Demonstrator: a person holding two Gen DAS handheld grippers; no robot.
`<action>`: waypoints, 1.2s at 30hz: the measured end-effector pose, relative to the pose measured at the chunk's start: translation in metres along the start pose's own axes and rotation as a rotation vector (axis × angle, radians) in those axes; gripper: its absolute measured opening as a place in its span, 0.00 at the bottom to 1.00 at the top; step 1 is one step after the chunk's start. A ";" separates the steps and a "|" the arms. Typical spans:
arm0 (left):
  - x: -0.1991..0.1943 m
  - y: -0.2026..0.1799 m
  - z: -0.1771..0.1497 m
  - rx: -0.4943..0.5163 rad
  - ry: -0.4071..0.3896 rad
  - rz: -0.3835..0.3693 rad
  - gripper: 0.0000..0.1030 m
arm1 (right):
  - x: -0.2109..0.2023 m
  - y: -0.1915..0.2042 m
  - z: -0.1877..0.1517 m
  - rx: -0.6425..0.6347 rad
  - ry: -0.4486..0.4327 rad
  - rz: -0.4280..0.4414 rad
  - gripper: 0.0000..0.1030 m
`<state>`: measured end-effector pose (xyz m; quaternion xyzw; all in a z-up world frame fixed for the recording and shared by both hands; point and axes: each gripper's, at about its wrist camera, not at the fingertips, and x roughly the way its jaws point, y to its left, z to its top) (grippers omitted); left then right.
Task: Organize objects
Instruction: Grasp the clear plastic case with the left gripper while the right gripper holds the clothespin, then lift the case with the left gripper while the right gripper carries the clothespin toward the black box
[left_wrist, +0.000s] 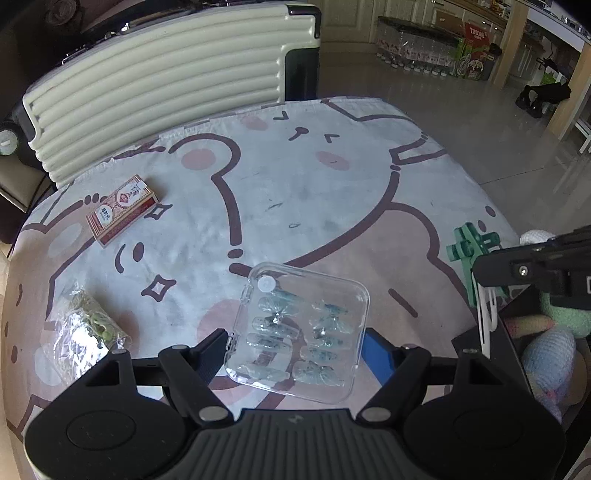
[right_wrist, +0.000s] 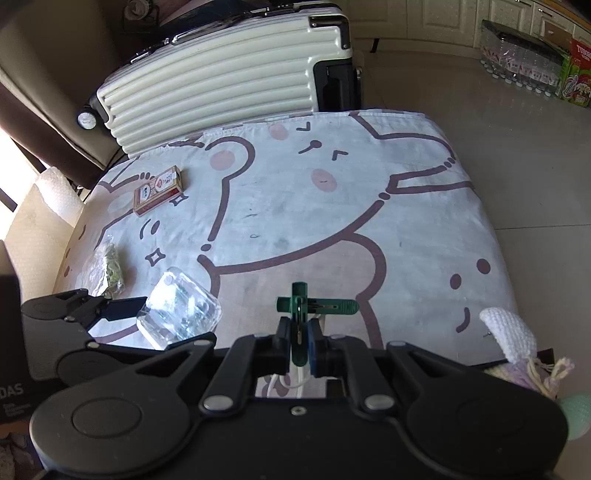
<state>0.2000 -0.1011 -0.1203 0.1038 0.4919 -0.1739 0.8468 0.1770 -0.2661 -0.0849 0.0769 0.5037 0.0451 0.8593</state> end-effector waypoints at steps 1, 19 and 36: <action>-0.005 0.001 -0.001 -0.002 -0.008 -0.001 0.76 | -0.001 0.002 -0.001 -0.001 -0.001 0.002 0.09; -0.094 0.015 -0.036 -0.080 -0.084 0.019 0.76 | -0.047 0.042 -0.030 -0.038 -0.008 0.056 0.09; -0.159 0.017 -0.083 -0.138 -0.099 0.049 0.76 | -0.106 0.069 -0.071 -0.074 -0.054 0.066 0.09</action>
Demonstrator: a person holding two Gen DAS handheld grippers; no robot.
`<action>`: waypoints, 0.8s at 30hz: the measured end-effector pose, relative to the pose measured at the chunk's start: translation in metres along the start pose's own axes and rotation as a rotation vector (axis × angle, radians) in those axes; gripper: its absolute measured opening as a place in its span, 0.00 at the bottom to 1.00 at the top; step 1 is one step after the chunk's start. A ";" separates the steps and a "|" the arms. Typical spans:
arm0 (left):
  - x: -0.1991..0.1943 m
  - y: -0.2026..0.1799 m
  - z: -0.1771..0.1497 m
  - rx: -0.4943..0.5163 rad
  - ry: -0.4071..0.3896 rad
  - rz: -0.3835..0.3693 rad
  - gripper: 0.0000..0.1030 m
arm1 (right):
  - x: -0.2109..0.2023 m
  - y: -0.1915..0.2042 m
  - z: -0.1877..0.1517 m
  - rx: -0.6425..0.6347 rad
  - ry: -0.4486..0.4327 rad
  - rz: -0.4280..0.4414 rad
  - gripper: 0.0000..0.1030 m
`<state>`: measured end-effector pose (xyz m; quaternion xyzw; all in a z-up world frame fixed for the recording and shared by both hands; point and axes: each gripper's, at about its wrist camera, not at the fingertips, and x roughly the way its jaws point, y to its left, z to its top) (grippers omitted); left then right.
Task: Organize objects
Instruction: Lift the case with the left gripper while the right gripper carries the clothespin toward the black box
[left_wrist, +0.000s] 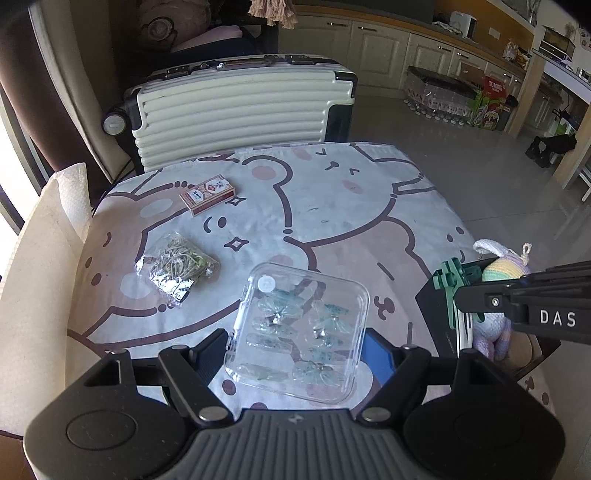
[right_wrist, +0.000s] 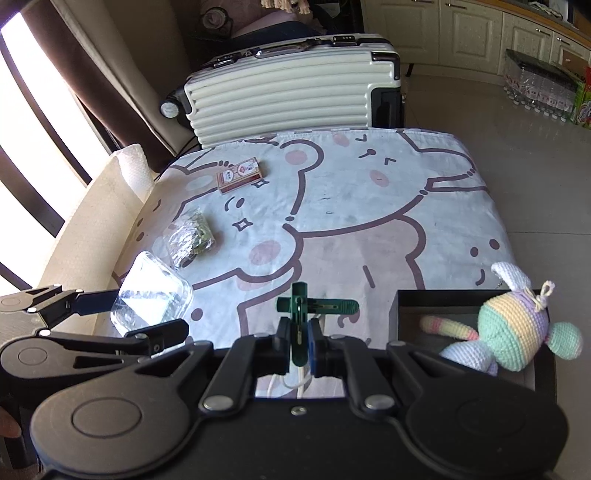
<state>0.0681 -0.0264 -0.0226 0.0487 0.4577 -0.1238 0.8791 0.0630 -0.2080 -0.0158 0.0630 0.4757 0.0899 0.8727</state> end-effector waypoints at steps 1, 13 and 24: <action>-0.003 0.001 -0.002 -0.002 -0.002 0.004 0.76 | -0.003 0.002 -0.002 -0.003 -0.004 0.001 0.09; -0.029 0.017 -0.016 -0.062 -0.016 0.037 0.76 | -0.027 0.019 -0.013 -0.033 -0.047 -0.001 0.09; -0.044 0.025 -0.019 -0.101 -0.031 0.053 0.76 | -0.034 0.028 -0.018 -0.062 -0.057 -0.008 0.09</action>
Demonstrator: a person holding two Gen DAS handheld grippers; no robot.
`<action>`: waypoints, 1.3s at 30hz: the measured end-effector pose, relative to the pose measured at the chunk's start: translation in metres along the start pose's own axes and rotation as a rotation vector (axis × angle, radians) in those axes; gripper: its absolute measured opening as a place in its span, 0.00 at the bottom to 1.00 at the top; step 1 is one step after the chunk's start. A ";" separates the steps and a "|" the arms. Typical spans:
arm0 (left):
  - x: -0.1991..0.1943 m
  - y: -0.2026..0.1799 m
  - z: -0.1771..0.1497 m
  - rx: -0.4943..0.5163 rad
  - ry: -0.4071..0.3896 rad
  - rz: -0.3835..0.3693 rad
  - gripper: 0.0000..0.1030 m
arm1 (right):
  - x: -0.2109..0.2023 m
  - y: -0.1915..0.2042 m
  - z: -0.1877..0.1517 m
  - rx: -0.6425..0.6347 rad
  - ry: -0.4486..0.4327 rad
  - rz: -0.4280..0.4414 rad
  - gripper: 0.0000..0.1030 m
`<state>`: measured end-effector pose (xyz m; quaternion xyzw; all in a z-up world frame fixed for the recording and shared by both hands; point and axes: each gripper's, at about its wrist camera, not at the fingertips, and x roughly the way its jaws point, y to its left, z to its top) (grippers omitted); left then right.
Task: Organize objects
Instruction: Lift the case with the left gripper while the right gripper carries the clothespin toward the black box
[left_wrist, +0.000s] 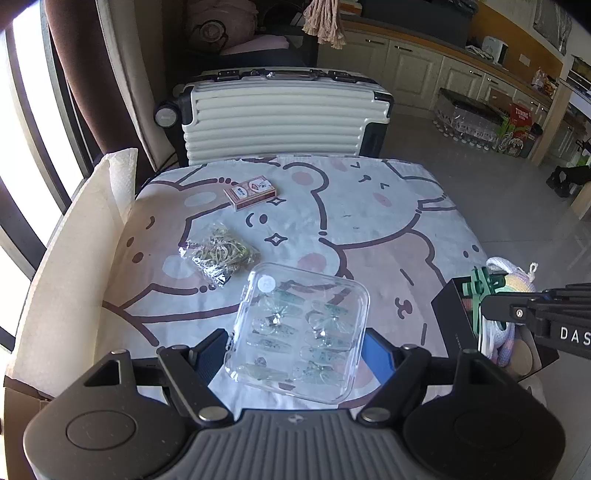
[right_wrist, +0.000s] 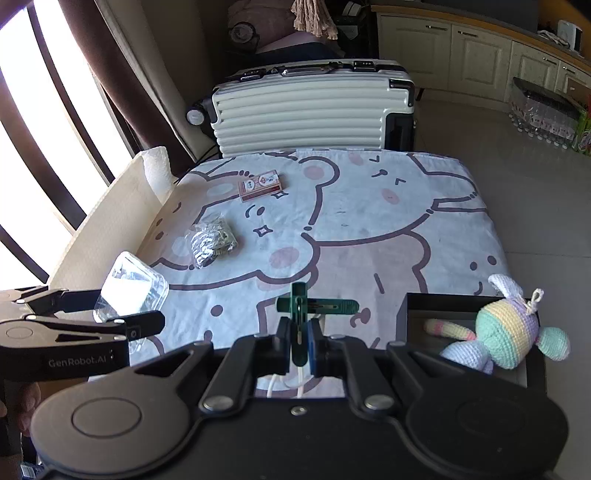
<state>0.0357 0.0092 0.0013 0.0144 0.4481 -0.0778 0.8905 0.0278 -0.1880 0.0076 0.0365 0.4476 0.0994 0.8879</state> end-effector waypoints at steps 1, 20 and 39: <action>-0.001 0.001 0.000 -0.005 -0.003 -0.001 0.76 | -0.001 0.000 0.000 -0.004 -0.002 -0.001 0.09; -0.006 -0.022 0.007 -0.031 -0.021 -0.021 0.76 | -0.017 -0.026 -0.001 0.035 -0.057 -0.052 0.09; 0.023 -0.098 0.023 0.008 -0.016 -0.142 0.76 | -0.045 -0.108 -0.017 0.149 -0.081 -0.155 0.09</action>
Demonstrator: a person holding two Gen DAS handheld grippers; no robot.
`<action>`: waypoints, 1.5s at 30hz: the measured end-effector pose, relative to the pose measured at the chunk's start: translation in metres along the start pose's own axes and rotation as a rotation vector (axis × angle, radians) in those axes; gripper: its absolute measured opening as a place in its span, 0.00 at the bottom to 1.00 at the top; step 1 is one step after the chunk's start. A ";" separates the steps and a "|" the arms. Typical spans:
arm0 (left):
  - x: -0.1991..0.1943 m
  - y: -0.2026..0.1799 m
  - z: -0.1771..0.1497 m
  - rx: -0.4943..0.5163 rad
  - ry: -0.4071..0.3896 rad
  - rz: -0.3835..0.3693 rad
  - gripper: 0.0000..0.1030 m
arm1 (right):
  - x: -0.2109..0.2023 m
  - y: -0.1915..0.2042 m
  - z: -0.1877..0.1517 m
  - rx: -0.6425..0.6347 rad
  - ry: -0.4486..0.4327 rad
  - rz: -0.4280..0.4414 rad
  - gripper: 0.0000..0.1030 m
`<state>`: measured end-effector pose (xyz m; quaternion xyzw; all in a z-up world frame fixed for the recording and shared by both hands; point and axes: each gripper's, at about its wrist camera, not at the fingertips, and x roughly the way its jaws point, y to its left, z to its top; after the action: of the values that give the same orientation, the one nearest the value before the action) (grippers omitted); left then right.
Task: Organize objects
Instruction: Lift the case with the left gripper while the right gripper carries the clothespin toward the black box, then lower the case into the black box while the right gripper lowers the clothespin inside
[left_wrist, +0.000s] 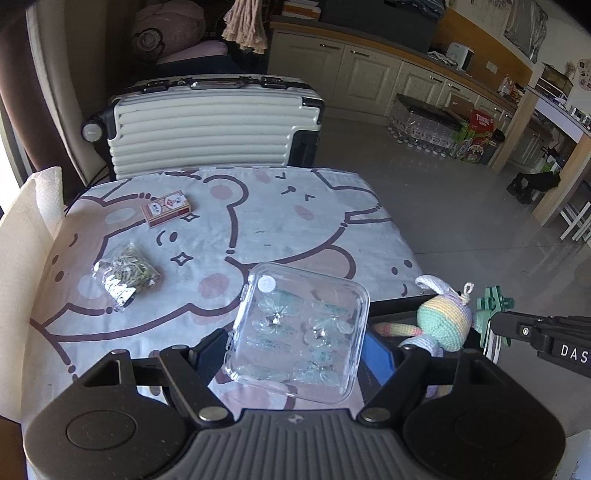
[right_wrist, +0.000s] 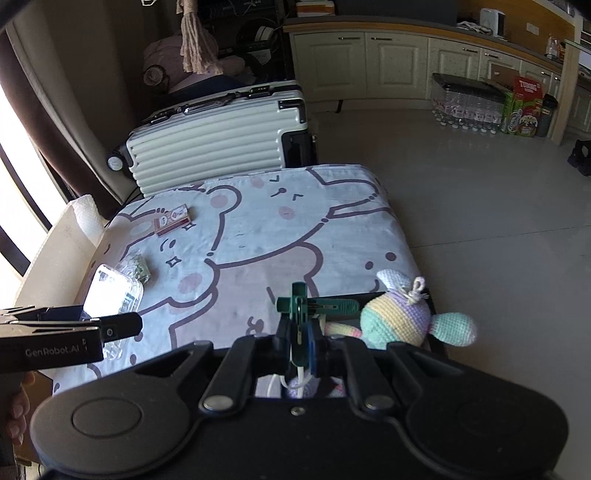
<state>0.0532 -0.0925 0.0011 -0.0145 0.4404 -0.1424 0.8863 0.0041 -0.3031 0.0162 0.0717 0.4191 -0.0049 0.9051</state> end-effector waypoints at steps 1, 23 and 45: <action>0.002 -0.005 0.001 0.002 0.001 -0.010 0.76 | -0.001 -0.005 -0.001 0.008 -0.001 -0.006 0.09; 0.056 -0.087 0.003 0.035 0.080 -0.133 0.76 | 0.003 -0.084 -0.015 0.111 0.018 -0.056 0.09; 0.144 -0.101 -0.002 -0.190 0.218 -0.210 0.76 | 0.051 -0.110 -0.027 0.162 0.142 -0.045 0.09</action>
<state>0.1098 -0.2274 -0.0967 -0.1285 0.5414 -0.1929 0.8082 0.0095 -0.4057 -0.0536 0.1354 0.4818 -0.0538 0.8641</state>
